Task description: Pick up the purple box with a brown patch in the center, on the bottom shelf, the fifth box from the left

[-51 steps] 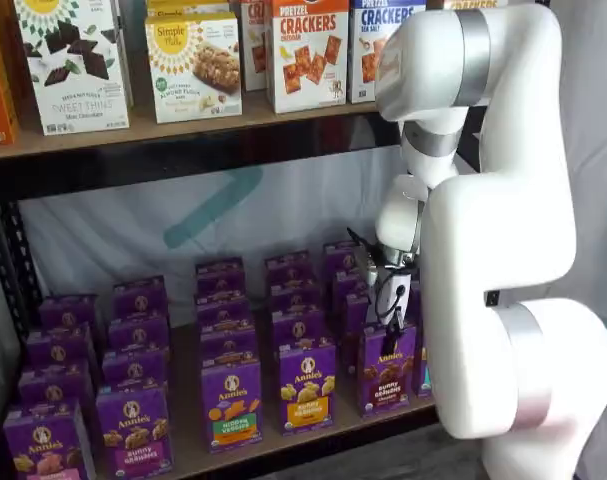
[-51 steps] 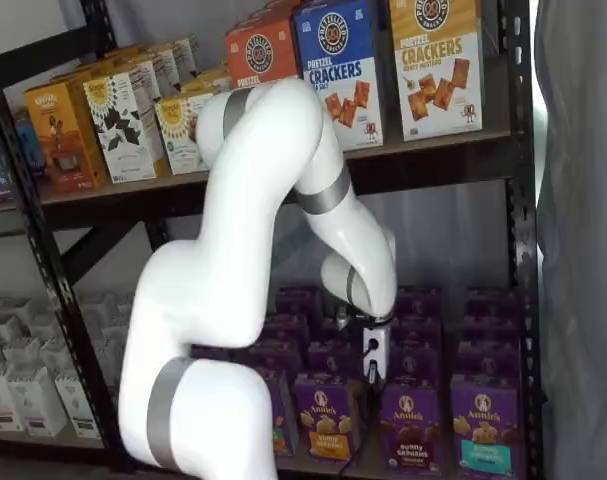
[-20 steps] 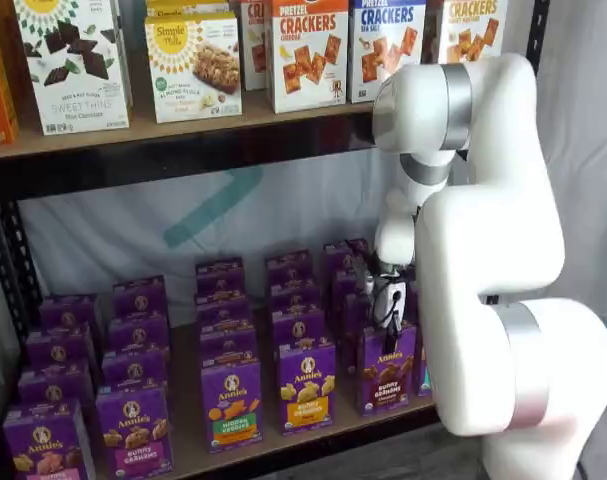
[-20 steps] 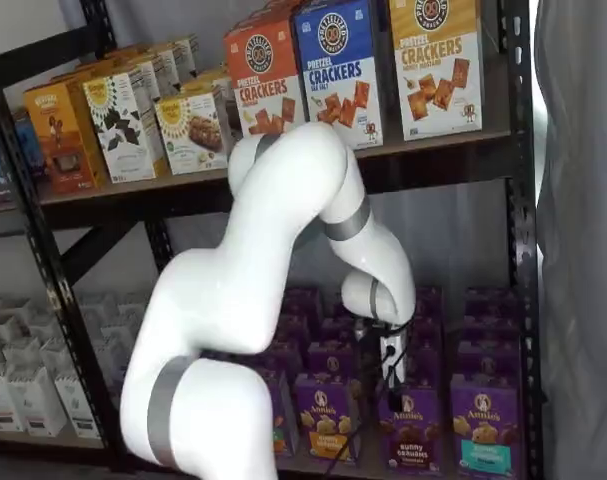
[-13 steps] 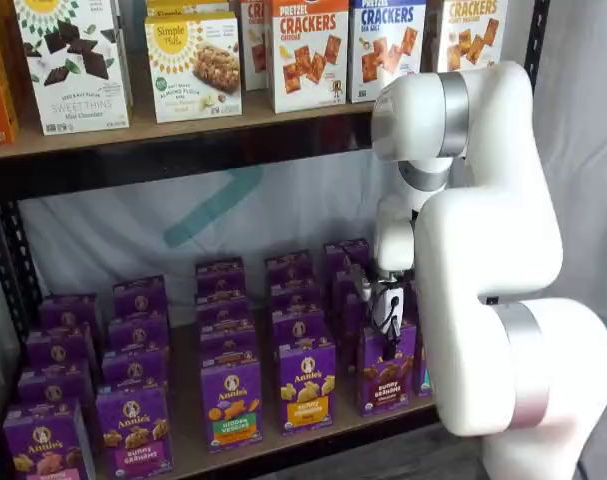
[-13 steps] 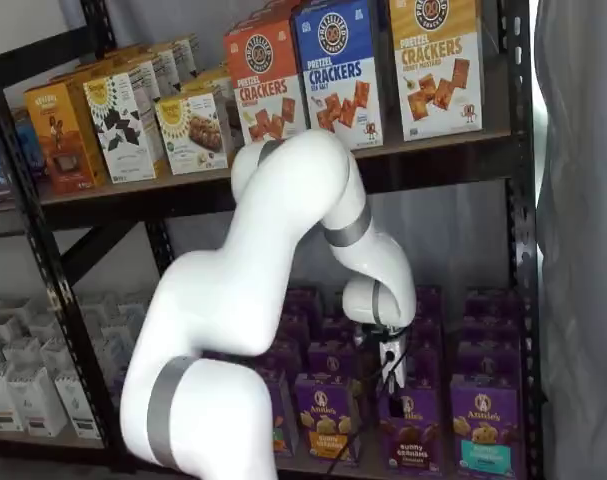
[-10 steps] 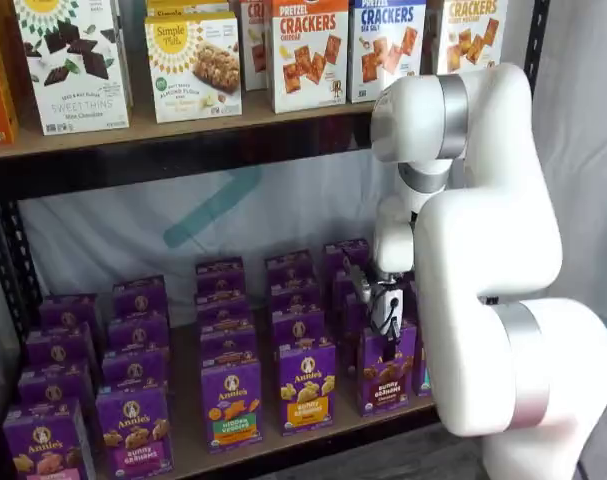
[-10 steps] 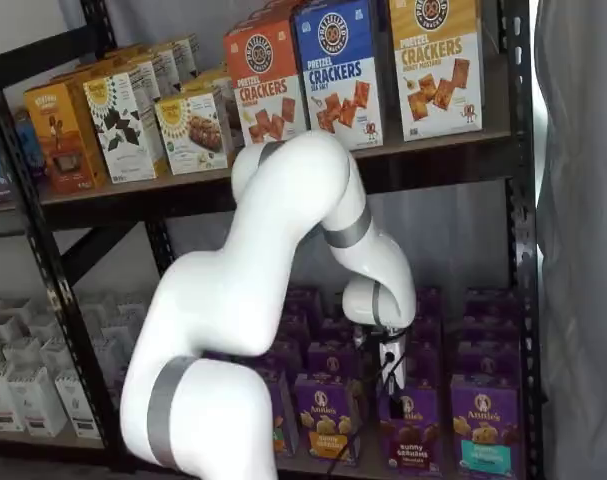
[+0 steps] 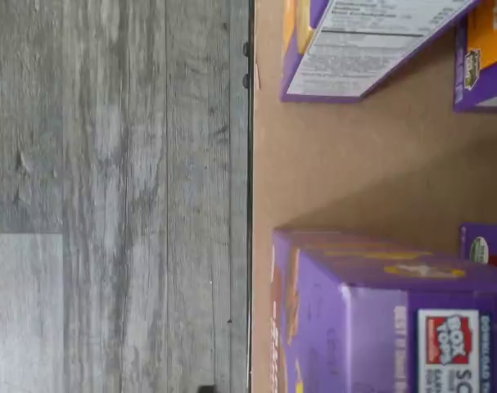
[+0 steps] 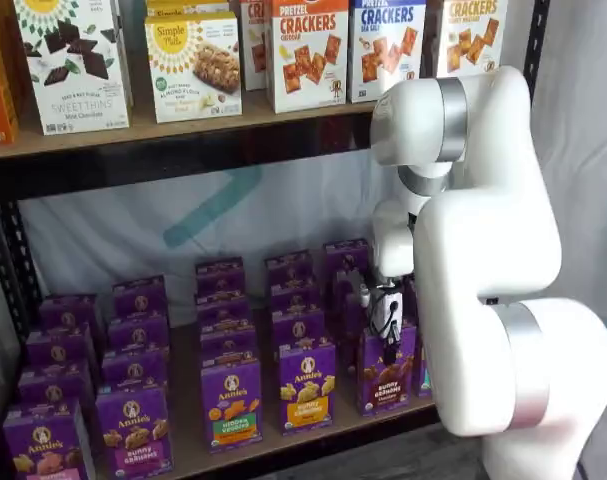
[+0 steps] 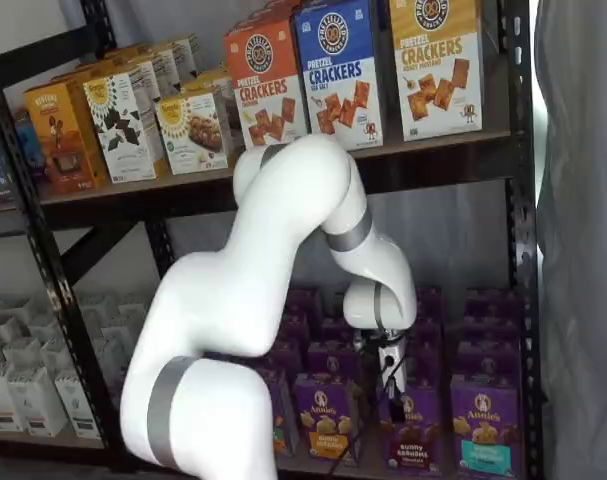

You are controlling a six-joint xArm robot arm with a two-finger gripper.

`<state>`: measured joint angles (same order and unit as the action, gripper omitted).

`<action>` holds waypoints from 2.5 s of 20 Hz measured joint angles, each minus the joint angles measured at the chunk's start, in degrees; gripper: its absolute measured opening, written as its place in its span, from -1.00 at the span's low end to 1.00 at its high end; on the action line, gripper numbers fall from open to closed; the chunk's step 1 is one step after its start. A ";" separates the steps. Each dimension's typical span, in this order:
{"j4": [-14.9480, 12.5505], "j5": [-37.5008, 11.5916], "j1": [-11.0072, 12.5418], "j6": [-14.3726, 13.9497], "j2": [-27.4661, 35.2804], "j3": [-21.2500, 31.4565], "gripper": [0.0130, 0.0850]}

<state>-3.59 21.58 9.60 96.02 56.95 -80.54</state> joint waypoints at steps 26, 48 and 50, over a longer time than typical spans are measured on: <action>1.01 -0.79 -0.09 0.85 -0.32 0.90 -0.22; 0.15 -2.72 -0.87 -0.75 -6.95 10.47 -0.67; -0.71 -3.11 -1.02 -1.72 -8.40 12.66 -0.67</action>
<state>-4.30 18.46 8.58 94.30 48.54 -67.89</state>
